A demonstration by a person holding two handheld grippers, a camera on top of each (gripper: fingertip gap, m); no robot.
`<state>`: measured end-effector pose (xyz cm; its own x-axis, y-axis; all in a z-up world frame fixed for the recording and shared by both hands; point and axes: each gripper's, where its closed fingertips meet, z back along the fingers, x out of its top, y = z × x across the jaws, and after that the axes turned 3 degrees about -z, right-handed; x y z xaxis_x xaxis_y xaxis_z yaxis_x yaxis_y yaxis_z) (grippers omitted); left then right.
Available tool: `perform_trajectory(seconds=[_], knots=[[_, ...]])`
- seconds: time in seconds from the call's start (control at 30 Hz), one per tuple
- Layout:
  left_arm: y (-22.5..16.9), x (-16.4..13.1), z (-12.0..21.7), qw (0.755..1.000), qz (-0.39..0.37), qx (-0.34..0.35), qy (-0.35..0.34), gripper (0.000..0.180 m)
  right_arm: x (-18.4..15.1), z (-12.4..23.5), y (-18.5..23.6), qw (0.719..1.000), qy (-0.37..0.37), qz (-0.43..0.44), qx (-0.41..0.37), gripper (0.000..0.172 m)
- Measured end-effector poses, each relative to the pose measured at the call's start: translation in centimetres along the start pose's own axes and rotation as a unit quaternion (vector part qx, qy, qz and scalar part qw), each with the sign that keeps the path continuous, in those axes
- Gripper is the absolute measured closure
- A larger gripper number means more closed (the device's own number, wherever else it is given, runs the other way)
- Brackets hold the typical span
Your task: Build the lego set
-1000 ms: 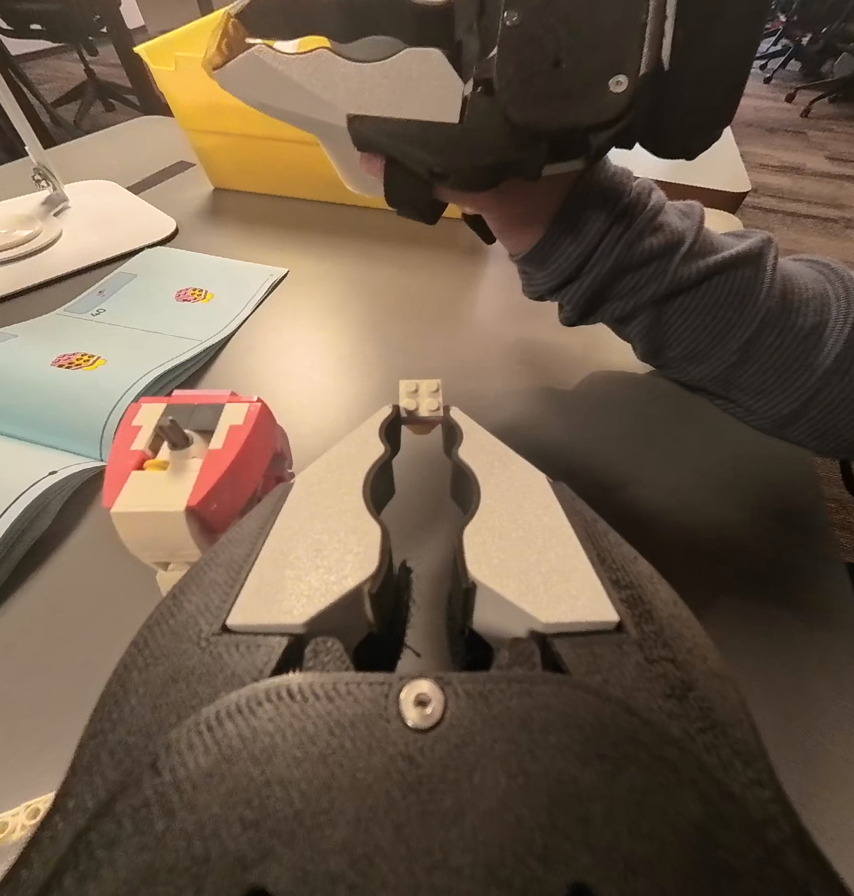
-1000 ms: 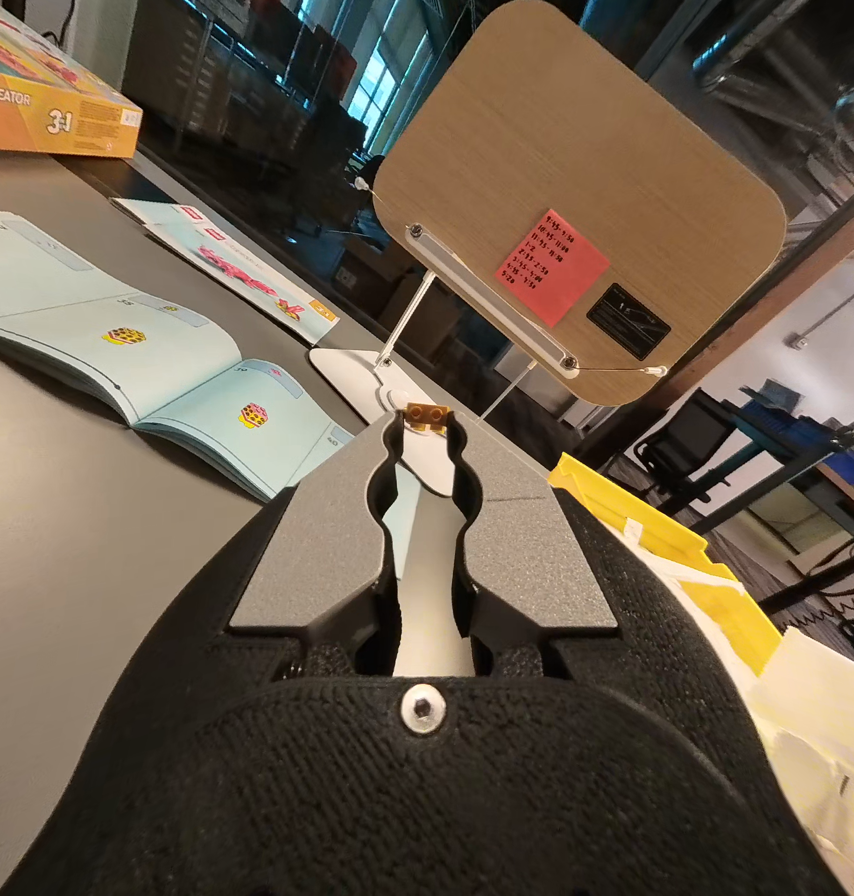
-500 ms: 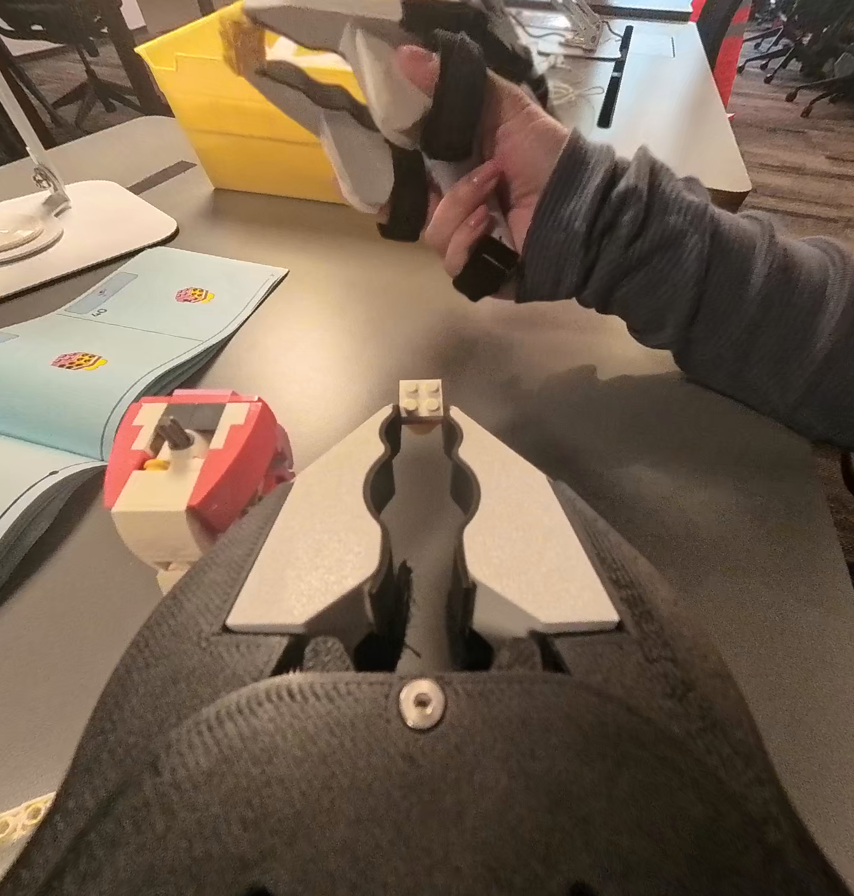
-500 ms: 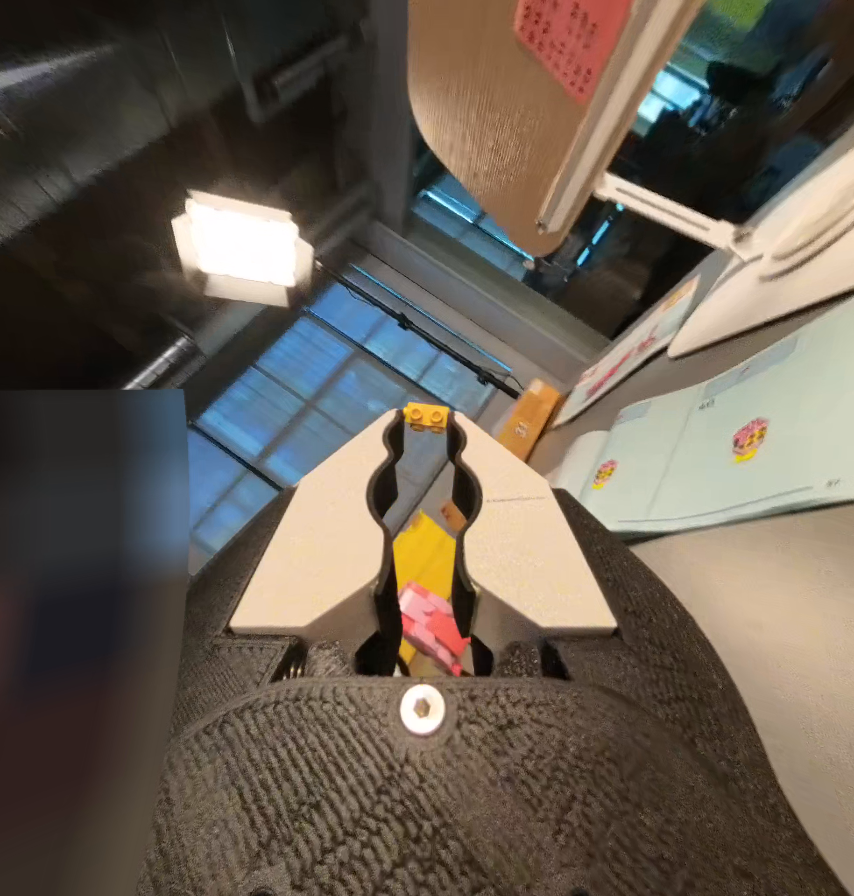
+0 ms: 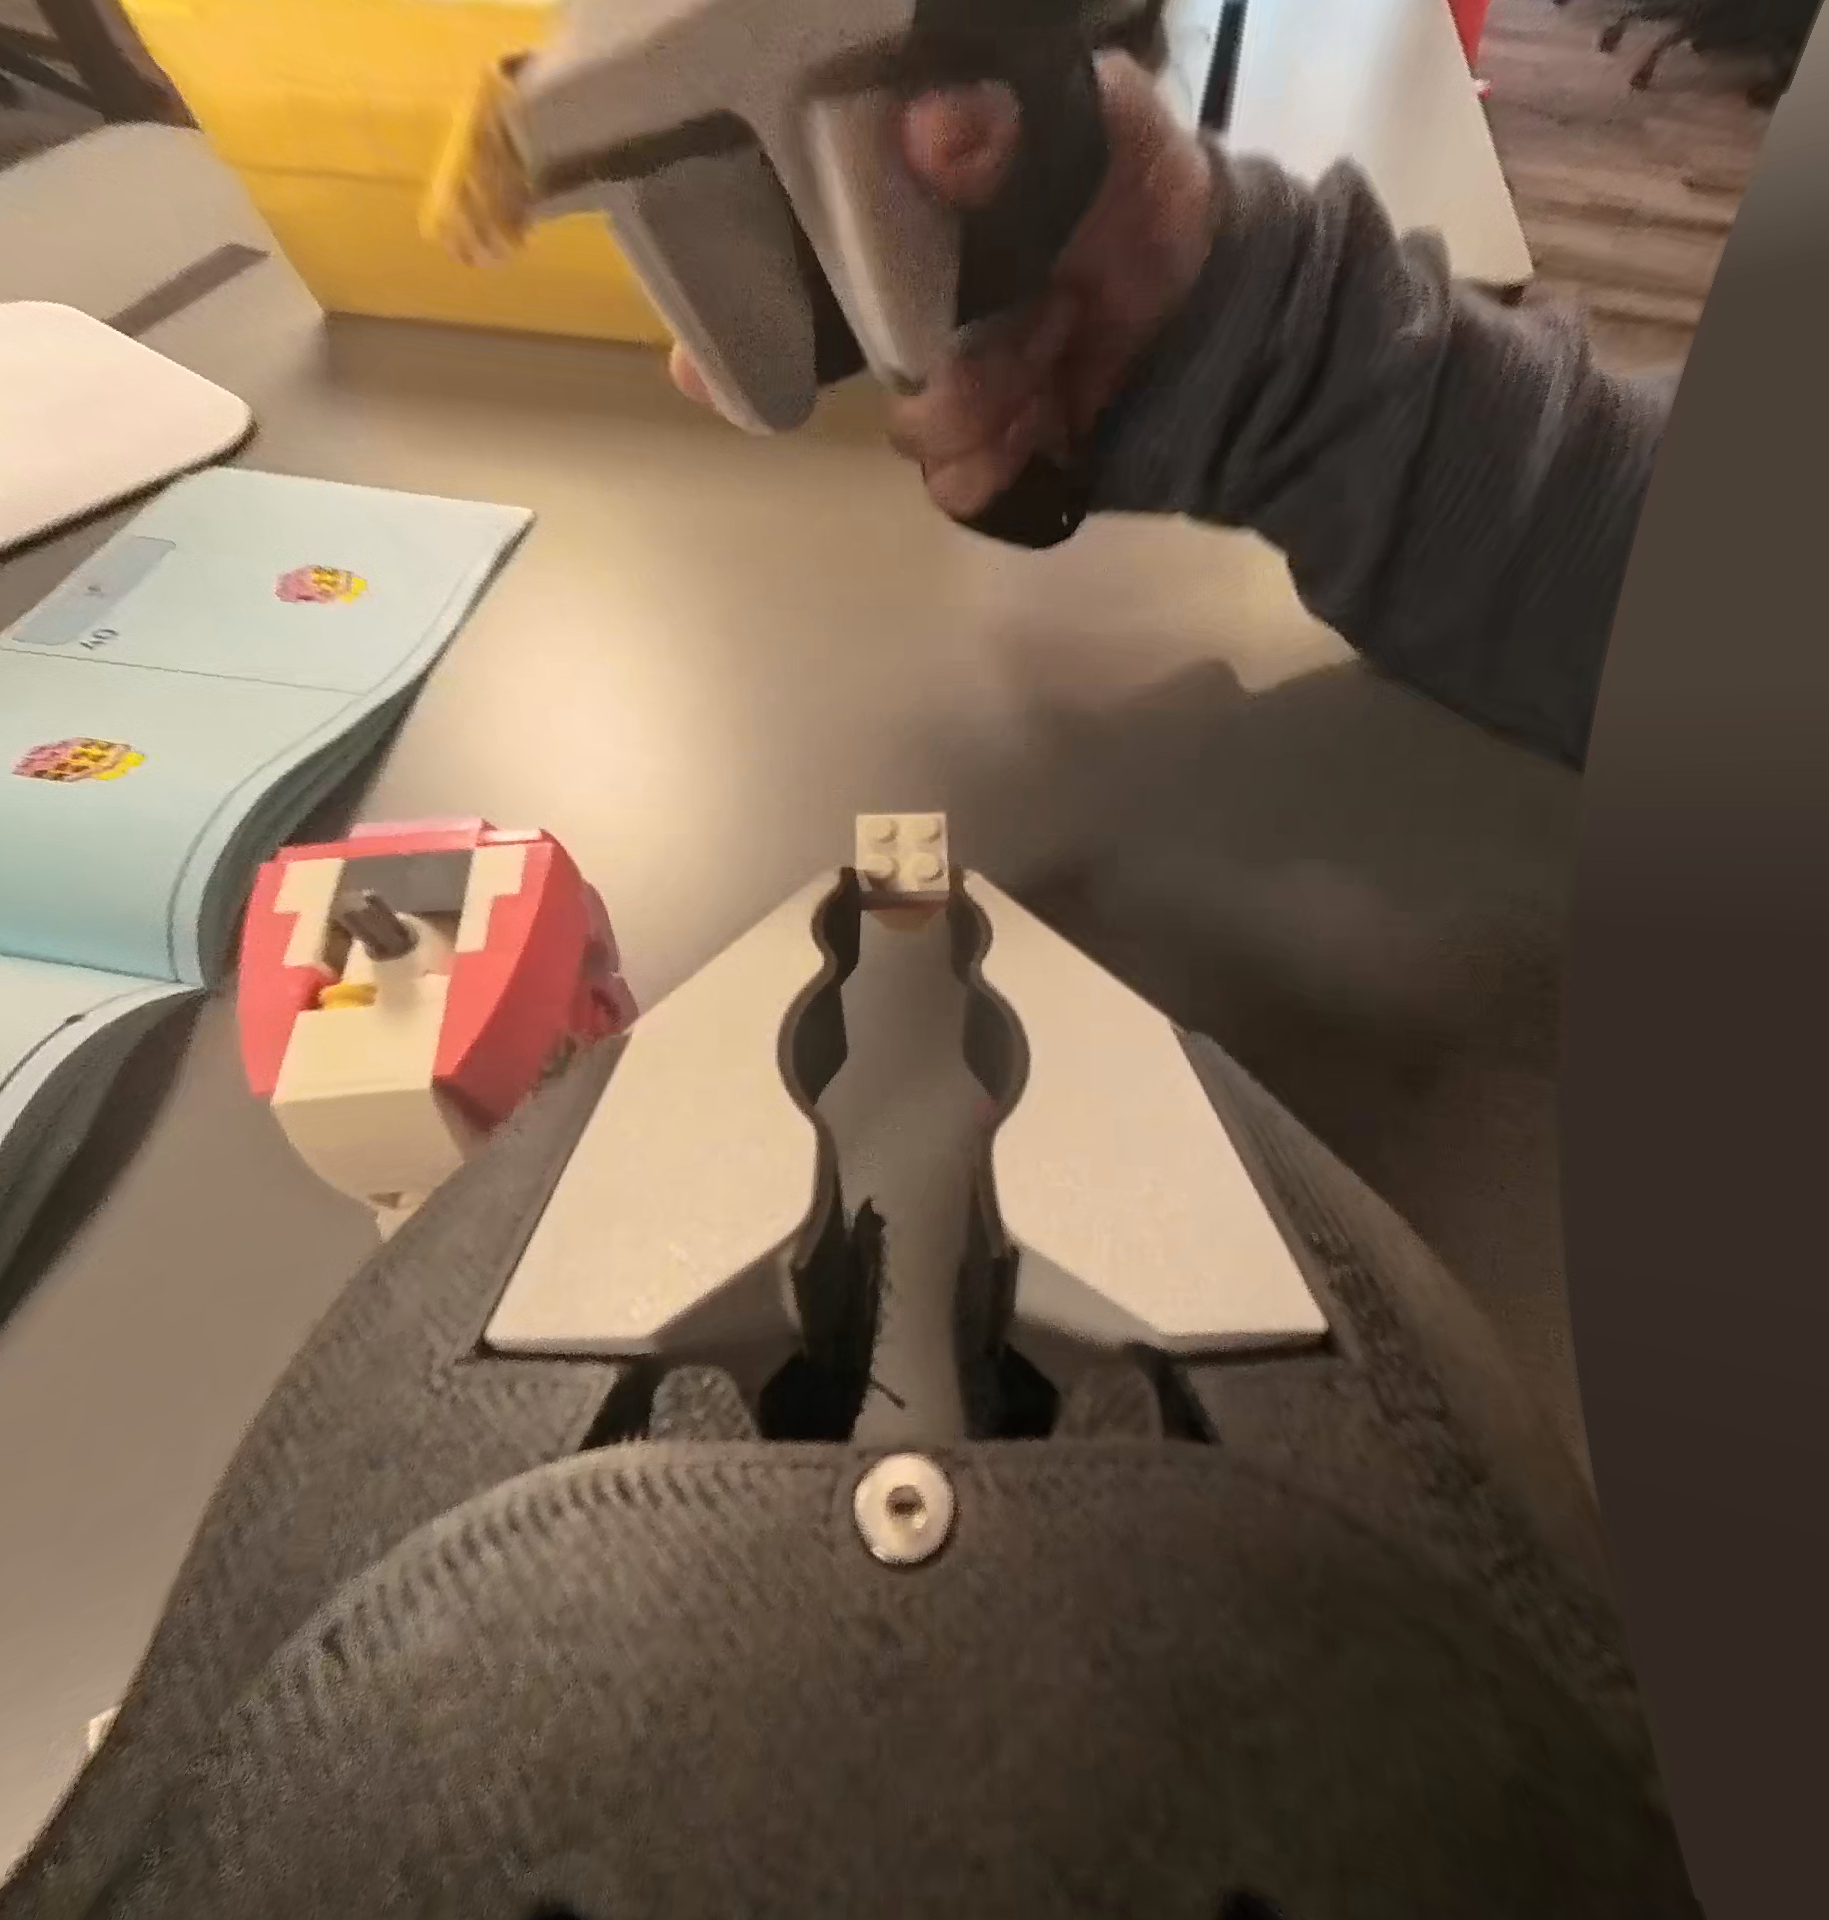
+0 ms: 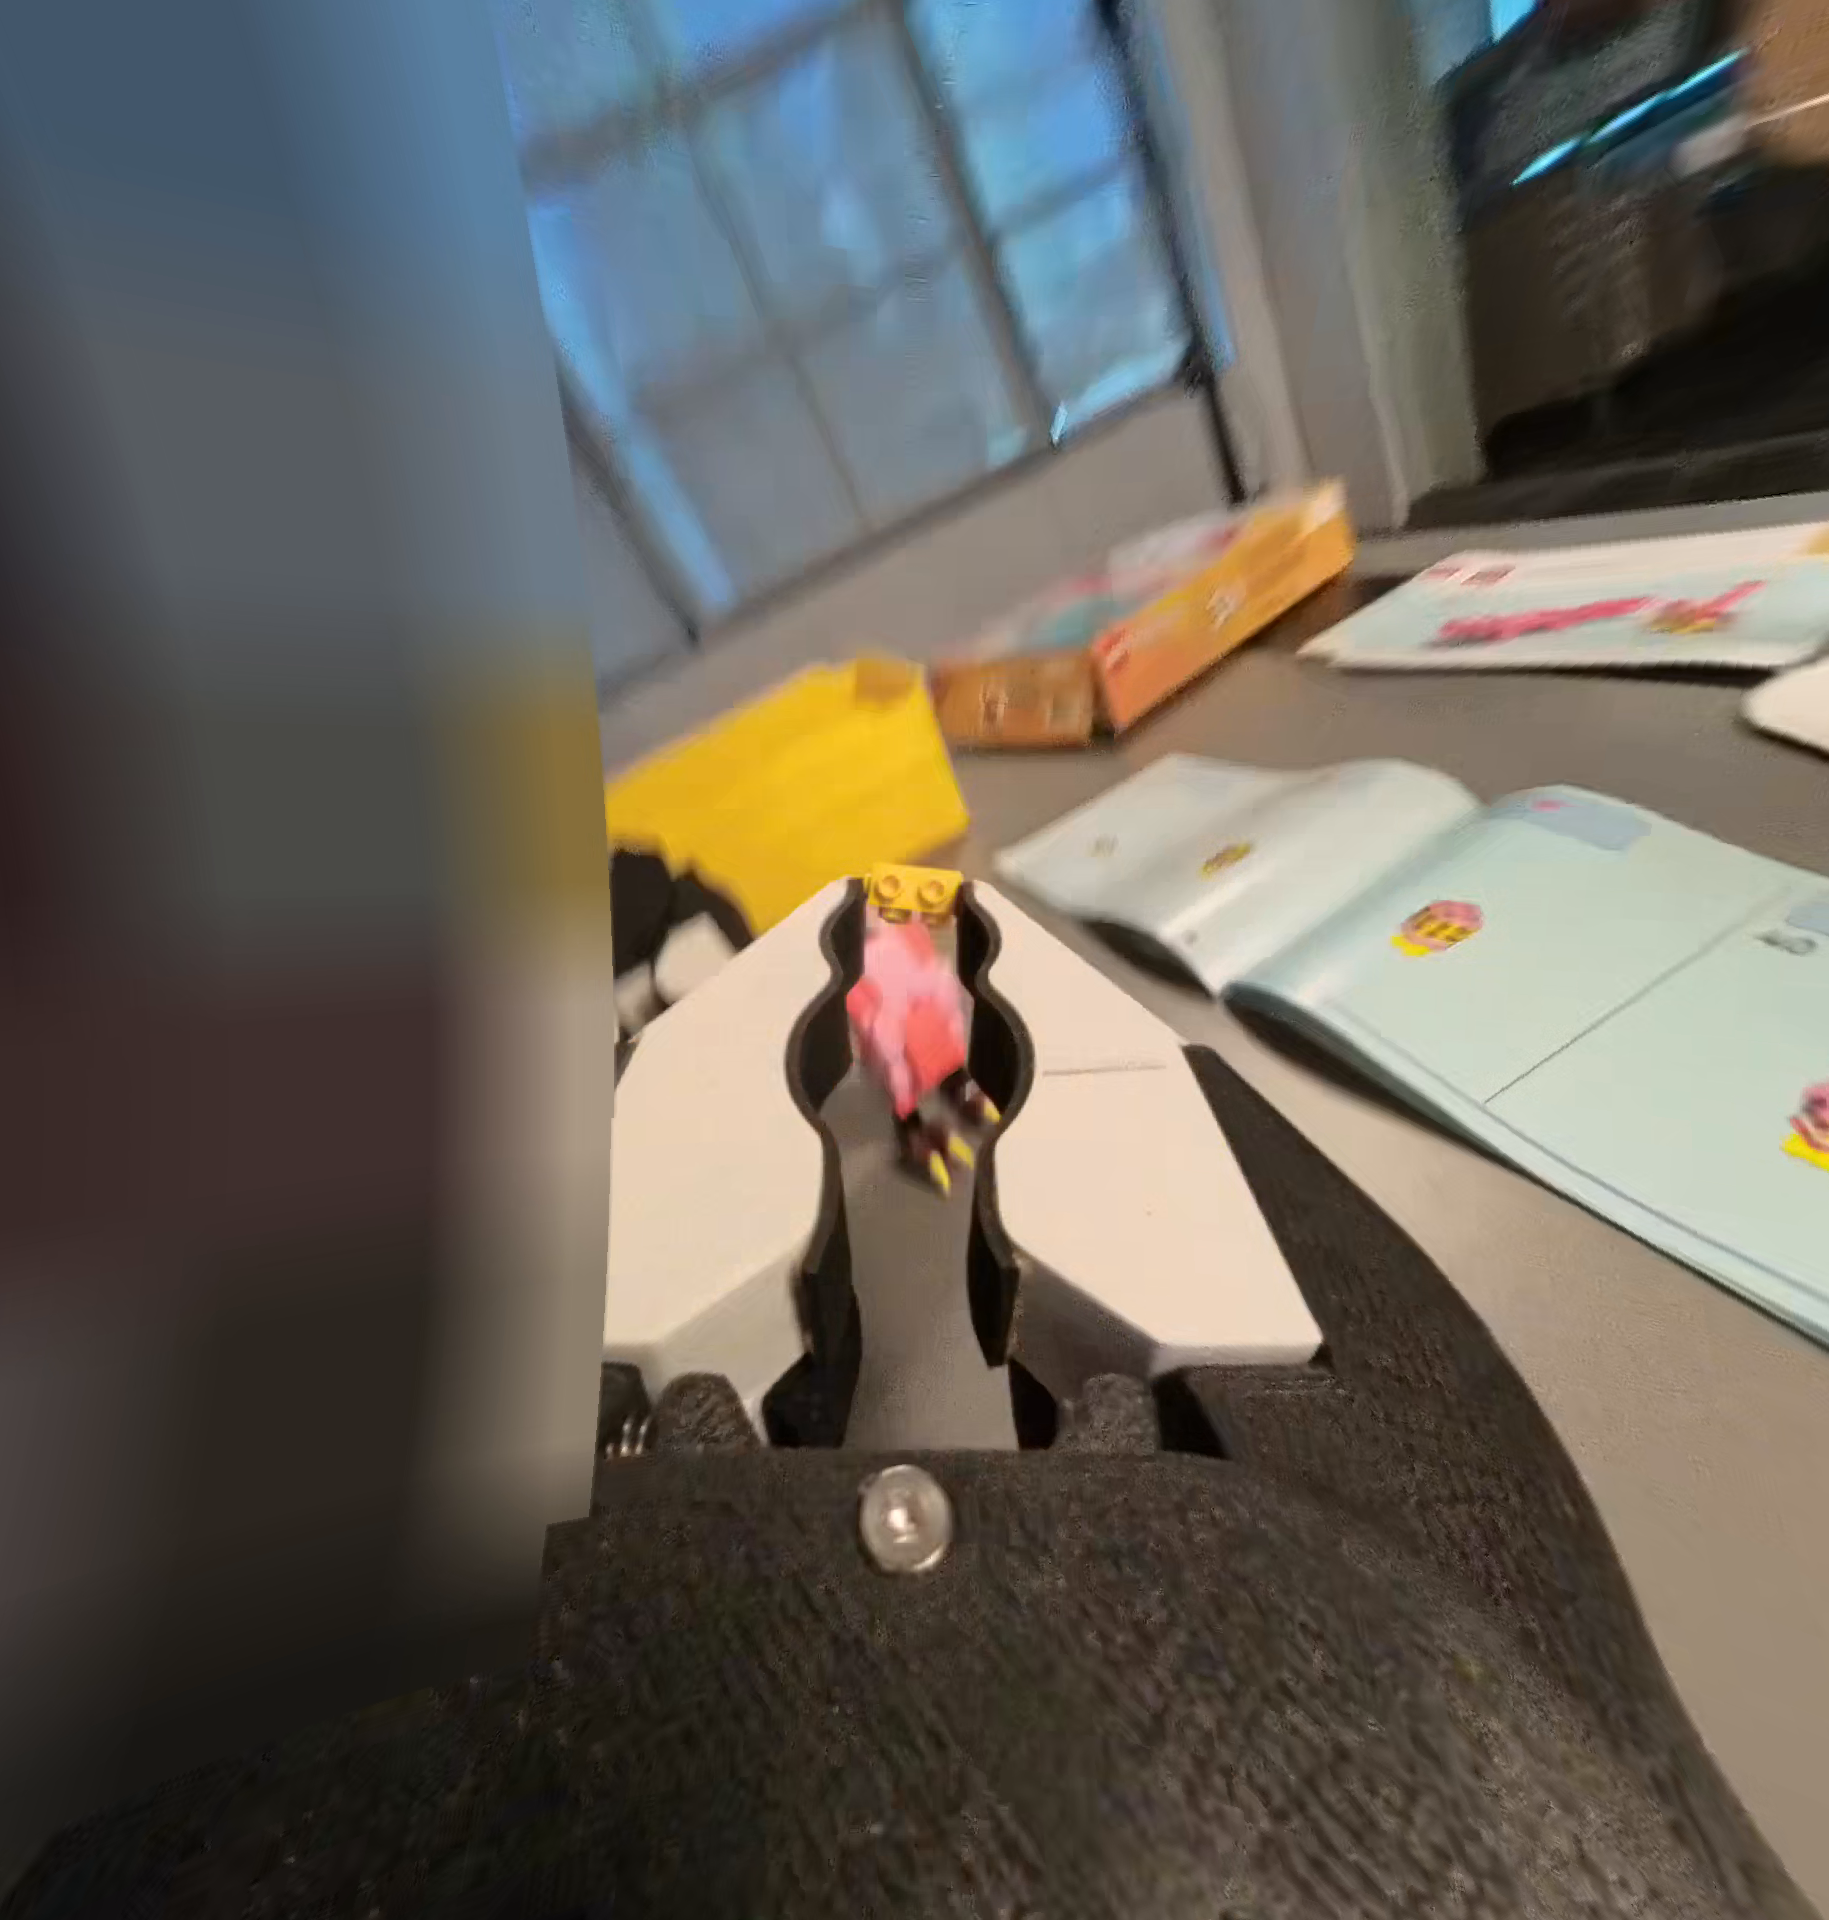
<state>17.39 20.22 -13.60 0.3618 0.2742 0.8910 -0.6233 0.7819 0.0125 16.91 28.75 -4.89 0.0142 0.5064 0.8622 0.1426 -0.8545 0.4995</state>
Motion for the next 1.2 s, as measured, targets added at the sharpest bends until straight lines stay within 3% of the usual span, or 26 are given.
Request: perform_trajectory(seconds=[0.1, 0.2, 0.3, 0.57, 0.77, 0.87, 1.03, 1.2], knots=[[-0.9, -1.5, 0.0, 0.998, -0.018, -0.03, 0.053, 0.166, -4.6, -0.4, 1.9, 0.982, 0.143, 0.122, 0.027, 0.156], [-1.3, -2.7, -0.1, 0.994, -0.035, -0.04, 0.098, 0.165, -8.4, -0.1, 3.5, 0.953, 0.232, 0.175, 0.082, 0.156], [-1.6, -3.4, -0.3, 0.99, -0.045, -0.044, 0.122, 0.165, -10.0, -0.1, 5.0, 0.94, 0.262, 0.18, 0.125, 0.156], [-1.1, -4.6, -0.4, 0.986, -0.05, -0.036, 0.156, 0.165, -13.6, 0.8, 2.8, 0.898, 0.374, 0.222, 0.07, 0.156], [-0.3, -5.2, 0.7, 0.975, -0.061, -0.022, 0.211, 0.166, -14.4, 0.3, 1.9, 0.893, 0.38, 0.235, 0.059, 0.156], [0.1, -5.6, 1.8, 0.955, -0.087, -0.021, 0.282, 0.166, -15.1, 0.3, 1.7, 0.888, 0.392, 0.233, 0.06, 0.156], [-1.0, -6.6, 3.3, 0.886, -0.102, -0.083, 0.445, 0.165, -14.9, 0.8, 1.5, 0.894, 0.387, 0.218, 0.063, 0.156], [-1.0, -6.2, 2.2, 0.849, -0.103, -0.092, 0.51, 0.163, -13.9, 1.4, 0.9, 0.909, 0.363, 0.196, 0.059, 0.156]])
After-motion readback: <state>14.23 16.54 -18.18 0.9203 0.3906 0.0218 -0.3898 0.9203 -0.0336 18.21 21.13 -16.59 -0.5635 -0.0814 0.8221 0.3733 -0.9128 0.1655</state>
